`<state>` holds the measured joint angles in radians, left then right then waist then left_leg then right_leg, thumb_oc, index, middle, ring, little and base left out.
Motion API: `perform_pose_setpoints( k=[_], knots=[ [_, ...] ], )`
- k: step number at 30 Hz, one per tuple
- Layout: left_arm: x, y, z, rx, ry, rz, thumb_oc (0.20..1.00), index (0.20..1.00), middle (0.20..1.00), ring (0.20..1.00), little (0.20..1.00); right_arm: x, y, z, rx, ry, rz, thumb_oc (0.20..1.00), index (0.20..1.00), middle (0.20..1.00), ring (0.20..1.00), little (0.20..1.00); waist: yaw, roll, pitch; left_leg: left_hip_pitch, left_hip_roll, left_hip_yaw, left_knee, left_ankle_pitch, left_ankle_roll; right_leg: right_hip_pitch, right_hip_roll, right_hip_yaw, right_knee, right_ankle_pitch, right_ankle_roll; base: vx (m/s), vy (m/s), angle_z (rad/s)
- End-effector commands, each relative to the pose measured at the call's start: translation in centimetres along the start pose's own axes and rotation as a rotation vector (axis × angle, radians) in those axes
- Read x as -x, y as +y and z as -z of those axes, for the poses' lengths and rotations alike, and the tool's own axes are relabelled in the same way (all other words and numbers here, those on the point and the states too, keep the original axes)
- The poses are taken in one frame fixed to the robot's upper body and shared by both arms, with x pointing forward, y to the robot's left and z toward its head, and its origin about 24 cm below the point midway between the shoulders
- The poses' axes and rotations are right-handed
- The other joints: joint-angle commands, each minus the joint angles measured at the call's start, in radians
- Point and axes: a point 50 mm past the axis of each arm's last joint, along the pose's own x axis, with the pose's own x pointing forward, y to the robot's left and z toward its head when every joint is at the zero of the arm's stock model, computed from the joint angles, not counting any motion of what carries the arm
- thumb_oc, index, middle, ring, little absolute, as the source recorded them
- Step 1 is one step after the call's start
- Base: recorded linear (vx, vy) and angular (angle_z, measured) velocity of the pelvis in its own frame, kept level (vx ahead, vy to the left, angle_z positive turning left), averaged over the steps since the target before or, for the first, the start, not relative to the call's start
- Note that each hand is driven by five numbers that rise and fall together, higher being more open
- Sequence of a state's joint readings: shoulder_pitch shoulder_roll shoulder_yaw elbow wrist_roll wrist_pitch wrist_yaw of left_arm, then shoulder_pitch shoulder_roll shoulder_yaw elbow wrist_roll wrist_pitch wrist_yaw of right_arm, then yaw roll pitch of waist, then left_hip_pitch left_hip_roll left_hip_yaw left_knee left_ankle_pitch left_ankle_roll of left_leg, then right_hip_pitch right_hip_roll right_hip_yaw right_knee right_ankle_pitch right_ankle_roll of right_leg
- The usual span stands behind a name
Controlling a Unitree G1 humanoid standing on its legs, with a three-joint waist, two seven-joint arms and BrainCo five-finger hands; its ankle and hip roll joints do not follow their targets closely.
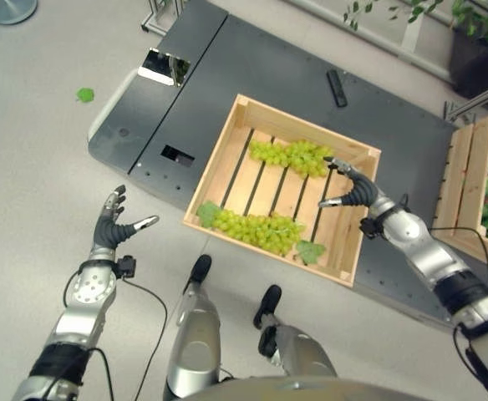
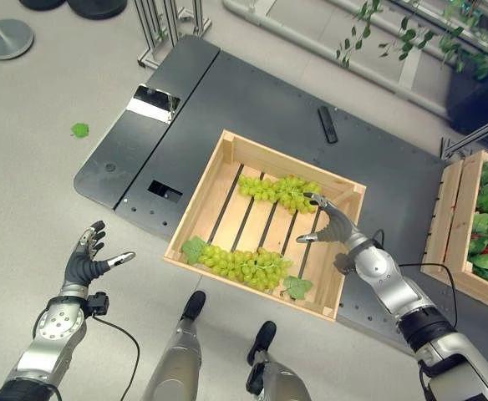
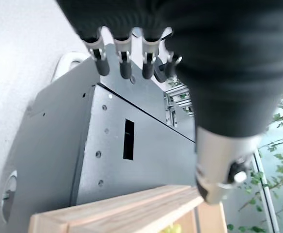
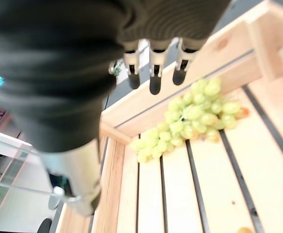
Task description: Pick up the fruits from the basket on one side to the basket on the other side
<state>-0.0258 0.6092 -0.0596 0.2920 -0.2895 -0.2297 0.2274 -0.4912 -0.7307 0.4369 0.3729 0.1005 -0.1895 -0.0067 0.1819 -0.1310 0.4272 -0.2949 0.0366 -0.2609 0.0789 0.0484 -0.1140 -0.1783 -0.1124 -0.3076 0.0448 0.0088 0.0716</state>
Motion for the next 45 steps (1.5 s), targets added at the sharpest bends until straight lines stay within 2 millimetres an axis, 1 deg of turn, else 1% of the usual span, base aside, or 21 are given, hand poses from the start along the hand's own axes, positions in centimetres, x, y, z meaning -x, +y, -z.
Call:
perform_pose_setpoints(
  k=[1,2,9,12,13,15,16,17,18,20,21,22,25,28,29,32,33,35,36,39,45],
  knots=[
    [-0.1,0.3,-1.9,0.029,-0.114,-0.021,1.0,1.0,1.0,1.0,1.0,-0.3,-1.5,-1.0,0.083,-0.038,-0.003,1.0,1.0,1.0,1.0,1.0,-0.003,0.002,-0.021,-0.008,-0.012,0.036,0.034,-0.009,0.036,-0.055,-0.051,0.034,0.161,-0.059,0.051,-0.08,0.027,-0.14],
    [-0.1,0.3,-2.2,0.026,-0.124,-0.018,1.0,1.0,1.0,1.0,1.0,-0.5,-1.7,-1.3,0.104,-0.042,-0.001,1.0,1.0,1.0,1.0,1.0,-0.006,0.012,-0.001,-0.021,-0.011,0.038,0.035,-0.003,0.036,-0.079,-0.052,0.037,0.174,-0.059,0.049,-0.06,0.012,-0.08],
    [-0.8,-0.1,-2.9,0.053,-0.146,-0.018,1.0,1.0,1.0,1.0,1.0,-1.9,-3.0,-1.5,0.156,-0.01,0.063,1.0,1.0,1.0,1.0,1.0,-0.018,0.036,0.032,-0.067,-0.008,0.049,0.034,0.01,0.032,-0.15,-0.054,0.053,0.205,-0.063,0.045,-0.04,0.001,-0.07],
    [-1.2,-0.8,-3.5,0.084,-0.163,-0.006,1.0,1.0,1.0,1.0,1.0,-3.9,-5.2,-2.5,0.244,0.014,0.162,1.0,1.0,1.0,1.0,1.0,-0.024,0.045,0.057,-0.102,-0.009,0.07,0.051,0.01,0.034,-0.206,-0.051,0.083,0.227,-0.056,0.044,-0.07,0.01,-0.17],
    [-1.3,-1.1,-3.4,0.097,-0.159,-0.007,1.0,1.0,1.0,1.0,1.0,-4.9,-6.4,-3.5,0.278,0.014,0.212,1.0,1.0,1.0,1.0,1.0,-0.028,0.047,0.07,-0.115,-0.009,0.077,0.058,0.011,0.036,-0.229,-0.047,0.096,0.234,-0.052,0.044,-0.04,0.014,-0.24],
    [-1.3,-1.0,-3.5,0.098,-0.159,-0.009,1.0,1.0,1.0,1.0,1.0,-5.0,-6.4,-3.6,0.279,0.013,0.212,1.0,1.0,1.0,1.0,1.0,-0.028,0.047,0.07,-0.116,-0.009,0.079,0.058,0.01,0.036,-0.231,-0.047,0.097,0.235,-0.052,0.044,-0.03,-0.001,-0.24],
    [-1.4,-1.4,-3.8,0.118,-0.167,-0.002,1.0,1.0,1.0,1.0,1.0,-5.8,-7.6,-4.3,0.322,0.025,0.271,1.0,1.0,1.0,1.0,1.0,-0.027,0.053,0.082,-0.131,-0.01,0.084,0.063,0.011,0.036,-0.251,-0.048,0.105,0.238,-0.048,0.045,-0.04,-0.001,-0.19],
    [-1.4,-1.5,-3.9,0.122,-0.171,-0.006,1.0,1.0,1.0,1.0,1.0,-6.2,-8.0,-5.0,0.332,0.014,0.287,1.0,1.0,1.0,1.0,1.0,-0.031,0.054,0.087,-0.136,-0.01,0.087,0.064,0.012,0.036,-0.262,-0.047,0.109,0.242,-0.046,0.045,-0.04,-0.001,-0.1],
    [-1.4,-1.5,-3.9,0.122,-0.171,-0.006,1.0,1.0,1.0,1.0,1.0,-6.2,-8.0,-5.0,0.332,0.014,0.287,1.0,1.0,1.0,1.0,1.0,-0.031,0.054,0.087,-0.136,-0.01,0.087,0.064,0.012,0.036,-0.262,-0.047,0.109,0.243,-0.047,0.045,0.0,0.0,0.0],
    [-1.6,-1.8,-4.2,0.124,-0.178,0.003,1.0,1.0,1.0,1.0,1.0,-7.2,-8.5,-6.6,0.388,-0.002,0.303,1.0,1.0,1.0,1.0,1.0,-0.034,0.055,0.093,-0.155,-0.009,0.094,0.064,0.013,0.037,-0.29,-0.044,0.121,0.246,-0.042,0.044,-0.01,-0.004,-0.02],
    [-1.6,-1.8,-4.2,0.125,-0.179,0.002,1.0,1.0,1.0,1.0,1.0,-7.3,-8.5,-6.6,0.389,-0.003,0.303,1.0,1.0,1.0,1.0,1.0,-0.035,0.055,0.093,-0.156,-0.009,0.095,0.064,0.013,0.037,-0.291,-0.044,0.121,0.247,-0.042,0.044,-0.01,-0.023,-0.09],
    [-1.7,-2.0,-4.2,0.128,-0.178,0.009,1.0,1.0,1.0,1.0,1.0,-7.7,-8.9,-7.6,0.428,-0.014,0.301,1.0,1.0,1.0,1.0,1.0,-0.037,0.055,0.093,-0.169,-0.01,0.096,0.062,0.015,0.036,-0.31,-0.044,0.126,0.248,-0.039,0.045,0.0,-0.02,-0.11],
    [-1.8,-2.2,-4.3,0.134,-0.179,0.017,1.0,1.0,1.0,1.0,1.0,-8.1,-10.1,-8.1,0.445,0.006,0.339,1.0,1.0,1.0,1.0,1.0,-0.035,0.056,0.093,-0.183,-0.012,0.098,0.059,0.017,0.037,-0.325,-0.044,0.128,0.245,-0.033,0.046,0.0,-0.015,-0.05],
    [-2.0,-2.3,-4.4,0.138,-0.181,0.017,1.0,1.0,1.0,1.0,1.0,-8.4,-10.6,-8.6,0.467,0.009,0.356,1.0,1.0,1.0,1.0,1.0,-0.034,0.054,0.093,-0.195,-0.013,0.099,0.059,0.019,0.037,-0.339,-0.042,0.131,0.245,-0.03,0.046,0.0,-0.01,0.02],
    [-2.1,-2.3,-4.4,0.134,-0.18,0.018,1.0,1.0,1.0,1.0,1.0,-8.7,-11.0,-9.3,0.495,0.006,0.367,1.0,1.0,1.0,1.0,1.0,-0.033,0.052,0.093,-0.204,-0.013,0.101,0.059,0.019,0.038,-0.351,-0.04,0.135,0.243,-0.028,0.047,0.0,0.0,0.0],
    [-2.2,-2.4,-4.5,0.134,-0.183,0.015,1.0,1.0,1.0,1.0,1.0,-9.1,-10.9,-10.2,0.508,-0.011,0.364,1.0,1.0,1.0,1.0,1.0,-0.036,0.045,0.093,-0.215,-0.015,0.104,0.065,0.016,0.039,-0.36,-0.038,0.139,0.242,-0.025,0.048,0.0,0.0,0.0],
    [-2.1,-2.3,-4.4,0.131,-0.18,0.01,1.0,1.0,1.0,1.0,1.0,-9.3,-10.8,-11.2,0.547,-0.036,0.353,1.0,1.0,1.0,1.0,1.0,-0.036,0.036,0.093,-0.222,-0.016,0.106,0.072,0.011,0.041,-0.366,-0.035,0.143,0.239,-0.021,0.049,0.0,0.0,0.0],
    [-2.1,-2.4,-4.5,0.134,-0.184,0.011,1.0,1.0,1.0,1.0,1.0,-9.6,-10.6,-12.1,0.559,-0.059,0.344,1.0,1.0,1.0,1.0,1.0,-0.035,0.028,0.093,-0.231,-0.018,0.106,0.08,0.005,0.041,-0.372,-0.035,0.145,0.239,-0.018,0.051,0.0,0.0,0.0],
    [-2.1,-2.4,-4.5,0.134,-0.184,0.01,1.0,1.0,1.0,1.0,1.0,-9.7,-10.6,-12.1,0.559,-0.059,0.344,1.0,1.0,1.0,1.0,1.0,-0.035,0.028,0.093,-0.232,-0.018,0.106,0.082,0.005,0.042,-0.373,-0.035,0.146,0.24,-0.018,0.051,0.0,0.0,0.0],
    [-2.1,-2.3,-4.5,0.16,-0.175,-0.006,1.0,1.0,1.0,1.0,1.0,-10.1,-9.8,-13.3,0.561,-0.099,0.331,1.0,1.0,1.0,1.0,1.0,-0.036,0.01,0.093,-0.257,-0.02,0.104,0.103,-0.005,0.041,-0.391,-0.033,0.147,0.247,-0.02,0.05,0.0,-0.006,0.01],
    [-2.1,-1.5,-4.5,0.141,-0.176,-0.03,1.0,1.0,1.0,1.0,1.0,-10.5,-8.4,-14.6,0.587,-0.159,0.288,1.0,1.0,1.0,1.0,1.0,-0.032,-0.016,0.093,-0.334,-0.028,0.11,0.214,-0.061,0.045,-0.461,-0.03,0.161,0.337,-0.056,0.046,0.0,-0.005,-0.01]
  ],
)
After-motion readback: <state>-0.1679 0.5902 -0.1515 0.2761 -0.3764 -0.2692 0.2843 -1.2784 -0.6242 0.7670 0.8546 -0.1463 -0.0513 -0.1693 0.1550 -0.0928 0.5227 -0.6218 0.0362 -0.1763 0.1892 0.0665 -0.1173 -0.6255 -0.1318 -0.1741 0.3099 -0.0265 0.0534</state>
